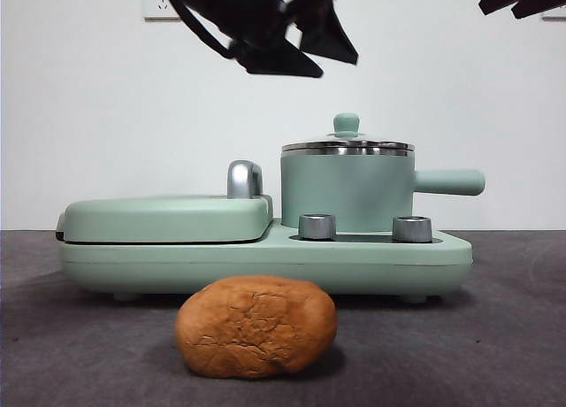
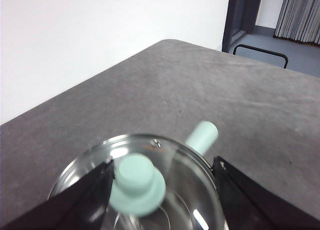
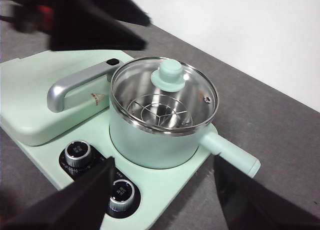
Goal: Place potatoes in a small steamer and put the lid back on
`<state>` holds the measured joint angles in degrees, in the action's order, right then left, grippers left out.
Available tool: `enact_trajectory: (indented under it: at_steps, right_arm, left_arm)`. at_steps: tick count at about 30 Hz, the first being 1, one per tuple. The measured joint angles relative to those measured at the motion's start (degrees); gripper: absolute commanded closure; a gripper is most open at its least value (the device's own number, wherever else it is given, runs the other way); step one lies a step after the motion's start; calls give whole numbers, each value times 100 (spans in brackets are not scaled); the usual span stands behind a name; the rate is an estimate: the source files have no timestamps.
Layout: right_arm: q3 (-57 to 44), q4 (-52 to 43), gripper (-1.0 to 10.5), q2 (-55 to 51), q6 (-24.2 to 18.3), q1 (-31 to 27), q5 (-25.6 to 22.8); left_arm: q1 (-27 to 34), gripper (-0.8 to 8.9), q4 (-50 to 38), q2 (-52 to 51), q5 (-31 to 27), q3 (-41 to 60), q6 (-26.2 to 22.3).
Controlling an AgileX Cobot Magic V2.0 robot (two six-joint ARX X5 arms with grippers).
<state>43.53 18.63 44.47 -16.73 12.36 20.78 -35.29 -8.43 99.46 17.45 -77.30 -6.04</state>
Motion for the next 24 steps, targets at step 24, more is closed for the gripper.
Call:
enact_trajectory:
  at_steps: [24]
  right_arm:
    - [0, 131, 634, 0, 0, 0, -2]
  left_arm:
    - [2, 669, -7, 1294, -260, -761, 74]
